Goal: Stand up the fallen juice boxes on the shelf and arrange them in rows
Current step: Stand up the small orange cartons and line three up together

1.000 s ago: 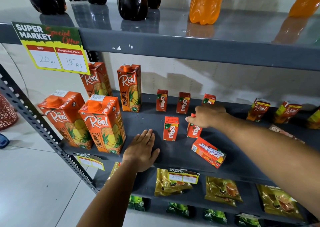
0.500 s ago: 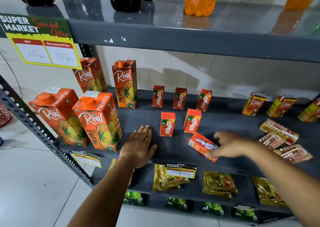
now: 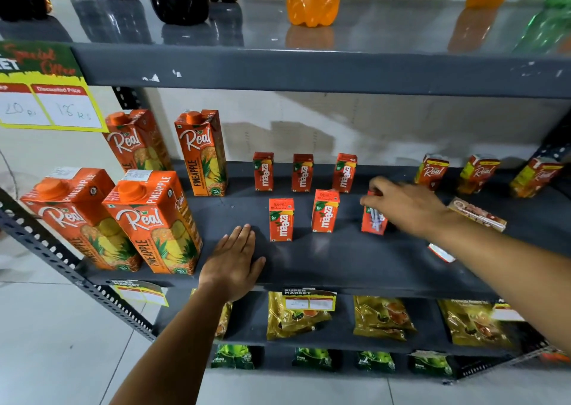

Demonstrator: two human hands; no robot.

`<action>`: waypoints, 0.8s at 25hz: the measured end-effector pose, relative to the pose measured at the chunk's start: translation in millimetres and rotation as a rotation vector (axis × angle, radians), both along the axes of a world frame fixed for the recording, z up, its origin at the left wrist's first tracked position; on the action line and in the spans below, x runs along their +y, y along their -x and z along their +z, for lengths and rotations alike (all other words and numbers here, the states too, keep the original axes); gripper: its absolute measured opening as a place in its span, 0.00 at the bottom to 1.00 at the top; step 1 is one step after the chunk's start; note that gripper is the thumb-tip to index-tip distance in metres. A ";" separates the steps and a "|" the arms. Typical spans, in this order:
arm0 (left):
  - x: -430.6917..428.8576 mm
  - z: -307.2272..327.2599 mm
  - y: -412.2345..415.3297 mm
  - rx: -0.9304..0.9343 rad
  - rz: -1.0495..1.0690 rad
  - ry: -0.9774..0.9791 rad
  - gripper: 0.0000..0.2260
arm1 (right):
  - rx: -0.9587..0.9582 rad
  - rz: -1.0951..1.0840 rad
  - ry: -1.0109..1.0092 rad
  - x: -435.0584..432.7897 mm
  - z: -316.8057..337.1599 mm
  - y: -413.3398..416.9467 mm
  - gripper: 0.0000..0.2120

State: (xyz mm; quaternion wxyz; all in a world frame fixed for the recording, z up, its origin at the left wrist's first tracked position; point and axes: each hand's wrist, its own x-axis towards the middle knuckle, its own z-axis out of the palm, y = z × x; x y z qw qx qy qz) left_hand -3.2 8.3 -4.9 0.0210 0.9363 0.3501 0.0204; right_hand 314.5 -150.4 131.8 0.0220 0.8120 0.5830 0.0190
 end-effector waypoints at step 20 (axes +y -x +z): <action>0.4 -1.9 0.4 -0.033 -0.001 0.003 0.33 | -0.084 0.288 0.296 25.1 25.7 -2.2 0.28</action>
